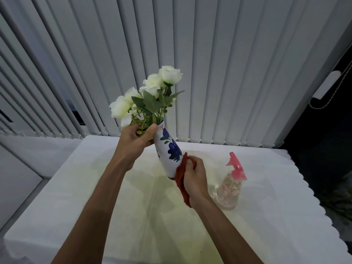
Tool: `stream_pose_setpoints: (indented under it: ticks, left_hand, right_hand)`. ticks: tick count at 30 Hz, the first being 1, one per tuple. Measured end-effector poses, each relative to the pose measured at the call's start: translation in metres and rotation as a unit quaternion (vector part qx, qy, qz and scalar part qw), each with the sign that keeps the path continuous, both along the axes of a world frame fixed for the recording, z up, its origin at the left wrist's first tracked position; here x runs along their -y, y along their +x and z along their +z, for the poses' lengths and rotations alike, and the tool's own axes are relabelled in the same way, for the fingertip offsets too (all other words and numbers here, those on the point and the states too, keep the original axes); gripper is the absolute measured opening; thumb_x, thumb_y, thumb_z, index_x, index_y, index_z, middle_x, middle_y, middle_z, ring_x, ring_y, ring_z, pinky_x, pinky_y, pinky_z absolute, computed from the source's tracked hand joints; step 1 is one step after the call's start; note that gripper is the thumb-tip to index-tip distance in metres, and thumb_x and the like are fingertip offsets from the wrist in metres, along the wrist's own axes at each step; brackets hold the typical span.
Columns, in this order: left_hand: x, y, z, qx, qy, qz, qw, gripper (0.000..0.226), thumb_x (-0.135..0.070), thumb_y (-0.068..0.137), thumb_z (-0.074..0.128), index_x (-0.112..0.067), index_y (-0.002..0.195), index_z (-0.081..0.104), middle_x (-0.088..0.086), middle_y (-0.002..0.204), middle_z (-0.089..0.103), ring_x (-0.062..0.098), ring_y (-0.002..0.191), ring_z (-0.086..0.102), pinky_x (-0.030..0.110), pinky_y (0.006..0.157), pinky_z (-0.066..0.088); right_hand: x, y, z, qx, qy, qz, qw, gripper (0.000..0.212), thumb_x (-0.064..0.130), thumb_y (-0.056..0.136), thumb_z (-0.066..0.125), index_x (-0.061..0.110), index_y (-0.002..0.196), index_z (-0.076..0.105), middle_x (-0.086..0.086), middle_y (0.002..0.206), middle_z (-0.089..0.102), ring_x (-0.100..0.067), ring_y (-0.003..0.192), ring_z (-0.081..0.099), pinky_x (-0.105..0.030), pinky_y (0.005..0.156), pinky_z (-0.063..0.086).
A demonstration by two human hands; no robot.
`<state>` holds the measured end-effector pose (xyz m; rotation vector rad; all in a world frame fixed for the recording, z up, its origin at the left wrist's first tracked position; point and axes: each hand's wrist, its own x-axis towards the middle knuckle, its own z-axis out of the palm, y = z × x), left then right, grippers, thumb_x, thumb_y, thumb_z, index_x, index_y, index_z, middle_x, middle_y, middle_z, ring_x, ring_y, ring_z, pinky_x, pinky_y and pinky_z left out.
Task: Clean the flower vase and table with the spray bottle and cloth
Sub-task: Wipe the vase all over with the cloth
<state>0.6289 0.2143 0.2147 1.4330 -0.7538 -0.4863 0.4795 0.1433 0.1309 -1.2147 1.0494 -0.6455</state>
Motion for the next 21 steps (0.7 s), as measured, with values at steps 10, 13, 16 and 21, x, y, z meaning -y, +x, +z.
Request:
stream_pose_setpoints:
  ticks: [10,13,16,21]
  left_hand:
    - [0.007,-0.020,-0.020,0.046,0.056,0.019,0.997,0.034,-0.042,0.082,0.076,-0.021,0.109,0.077,-0.001,0.101,0.080,0.020,0.100,0.074,0.052,0.090,0.059]
    - [0.006,-0.023,-0.019,0.040,0.042,0.029,0.998,0.024,-0.044,0.078,0.077,-0.033,0.100,0.078,-0.005,0.104,0.079,0.017,0.105,0.072,0.051,0.092,0.059]
    - [0.005,-0.025,-0.017,0.043,0.039,0.039,0.998,0.033,-0.053,0.076,0.077,-0.030,0.100,0.078,-0.003,0.102,0.079,0.022,0.103,0.072,0.053,0.090,0.059]
    - [0.005,-0.029,-0.015,0.001,-0.002,0.011,1.000,0.030,-0.033,0.086,0.075,-0.016,0.110,0.075,0.004,0.109,0.078,0.024,0.105,0.073,0.041,0.084,0.063]
  right_hand:
    - [-0.004,0.018,0.051,0.052,-0.225,0.036,0.972,0.028,0.028,0.110,0.042,0.032,0.138,0.048,0.024,0.112,0.061,-0.002,0.106,0.063,-0.023,0.095,0.051]
    - [0.008,0.019,0.044,0.006,-0.181,0.041,0.983,0.026,0.031,0.111,0.038,0.024,0.134,0.047,0.010,0.111,0.060,-0.019,0.112,0.065,-0.031,0.090,0.049]
    - [0.010,0.021,0.049,0.017,-0.150,0.045,0.987,0.027,0.031,0.111,0.039,0.024,0.136,0.047,0.013,0.110,0.059,-0.014,0.109,0.064,-0.024,0.087,0.044]
    - [0.005,0.022,0.059,0.021,-0.213,0.036,0.976,0.025,0.030,0.112,0.037,0.026,0.133,0.050,0.023,0.098,0.061,0.002,0.087,0.061,-0.021,0.079,0.049]
